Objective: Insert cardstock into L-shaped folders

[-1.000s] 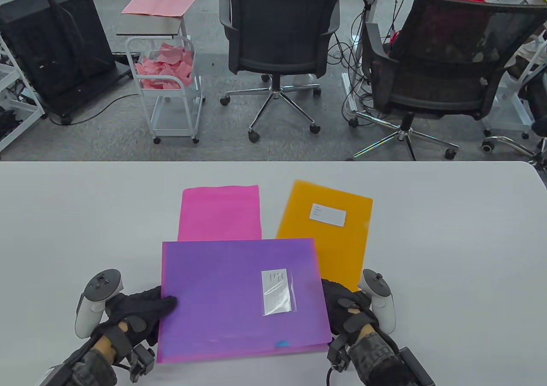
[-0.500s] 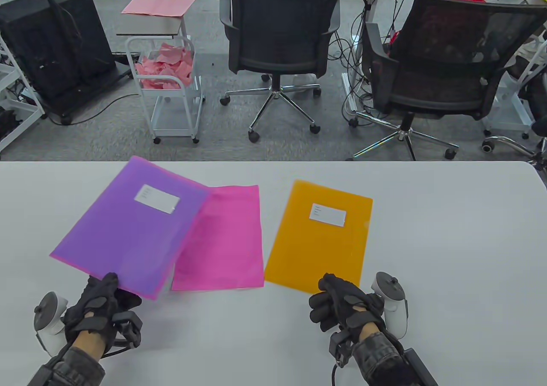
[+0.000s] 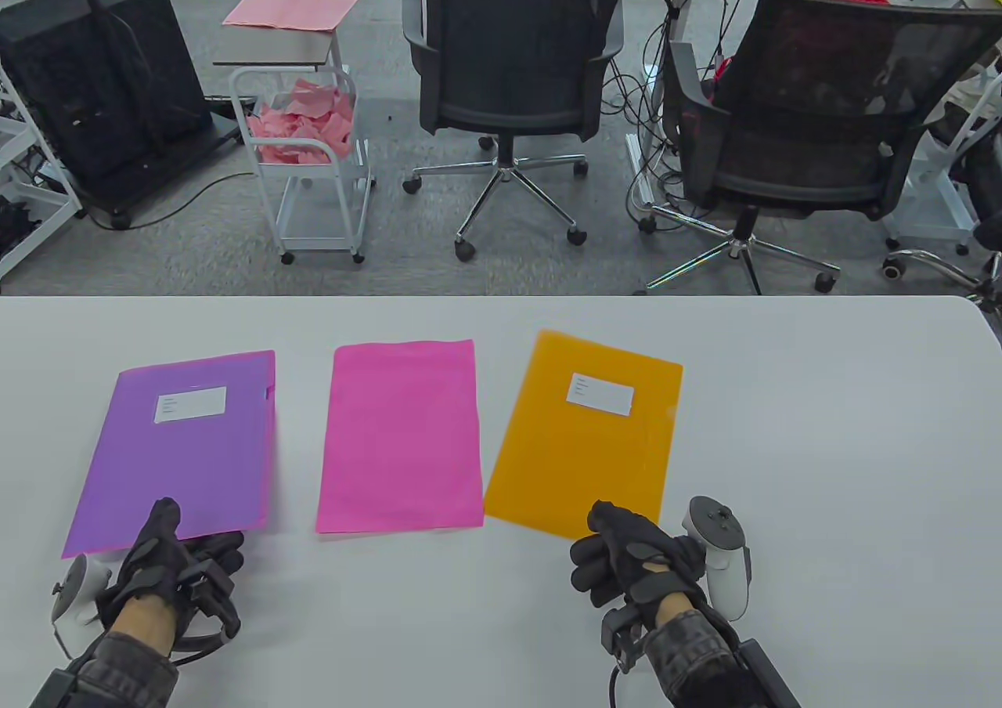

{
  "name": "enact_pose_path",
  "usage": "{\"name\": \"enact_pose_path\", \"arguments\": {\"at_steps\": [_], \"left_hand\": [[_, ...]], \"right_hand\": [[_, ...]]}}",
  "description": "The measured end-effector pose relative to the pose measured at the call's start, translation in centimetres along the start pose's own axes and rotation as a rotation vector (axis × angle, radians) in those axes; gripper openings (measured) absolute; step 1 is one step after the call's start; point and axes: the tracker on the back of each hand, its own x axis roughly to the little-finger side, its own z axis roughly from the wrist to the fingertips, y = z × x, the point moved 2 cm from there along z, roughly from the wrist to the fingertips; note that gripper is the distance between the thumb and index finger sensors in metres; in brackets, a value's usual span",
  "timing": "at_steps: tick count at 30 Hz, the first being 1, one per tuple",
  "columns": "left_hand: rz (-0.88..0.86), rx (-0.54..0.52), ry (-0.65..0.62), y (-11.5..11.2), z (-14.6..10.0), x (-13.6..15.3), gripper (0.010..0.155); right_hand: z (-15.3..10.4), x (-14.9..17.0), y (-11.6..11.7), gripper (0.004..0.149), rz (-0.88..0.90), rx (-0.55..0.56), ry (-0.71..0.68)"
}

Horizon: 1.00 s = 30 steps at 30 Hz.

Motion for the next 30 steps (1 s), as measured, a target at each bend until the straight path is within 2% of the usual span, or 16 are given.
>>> {"name": "enact_pose_path", "arguments": {"at_steps": [3, 5, 7, 9, 10, 11, 12, 14, 15, 17, 20, 21, 22, 26, 30], "left_hand": [[0.059, 0.039, 0.043, -0.7, -0.3, 0.2, 0.102], [0.096, 0.048, 0.044, -1.3, -0.6, 0.2, 0.102], [0.167, 0.091, 0.028, -2.3, -0.8, -0.1, 0.101], [0.329, 0.180, -0.024, -3.9, -0.5, -0.3, 0.093], [0.392, 0.236, -0.053, -4.5, -0.4, -0.3, 0.089], [0.477, 0.327, -0.098, -5.5, -0.2, -0.3, 0.085], [0.546, 0.372, -0.118, -6.3, -0.2, -0.3, 0.082], [0.647, 0.367, -0.151, -7.2, -0.3, -0.1, 0.080], [0.690, 0.347, -0.185, -7.6, -0.5, -0.1, 0.079], [0.750, 0.316, -0.246, -8.1, -0.7, -0.2, 0.078], [0.836, 0.363, -0.287, -8.7, -1.0, -0.5, 0.077], [0.847, 0.374, -0.292, -8.8, -1.0, -0.6, 0.077], [0.858, 0.374, -0.303, -8.9, -1.1, -0.7, 0.077], [0.855, 0.373, -0.306, -9.0, -0.9, -0.5, 0.078], [0.886, 0.382, -0.315, -9.4, -1.0, -0.3, 0.078]], "right_hand": [[-0.5, -0.8, -0.5, 0.069, -0.139, 0.115, 0.014], [-1.0, -2.2, -0.5, 0.072, -0.307, 0.228, -0.008], [-1.4, -3.9, -0.6, 0.074, -0.554, 0.370, -0.044], [-1.0, -5.2, -0.4, 0.079, -0.801, 0.534, -0.031], [-0.5, -5.5, -0.2, 0.084, -0.878, 0.565, 0.017], [0.2, -5.4, -0.1, 0.091, -0.958, 0.573, 0.116], [1.2, -5.1, 0.1, 0.097, -1.065, 0.565, 0.262], [2.8, -4.5, 0.6, 0.108, -1.177, 0.513, 0.501], [3.4, -4.2, 0.8, 0.111, -1.203, 0.520, 0.603], [4.5, -3.8, 1.4, 0.116, -1.219, 0.553, 0.683], [5.6, -3.5, 1.6, 0.115, -1.191, 0.508, 0.781], [5.6, -3.5, 1.5, 0.115, -1.141, 0.489, 0.785], [5.5, -3.5, 1.3, 0.114, -1.046, 0.516, 0.786], [4.8, -3.4, 0.9, 0.110, -0.997, 0.559, 0.773], [4.6, -3.3, 1.1, 0.103, -0.947, 0.661, 0.634]]}}
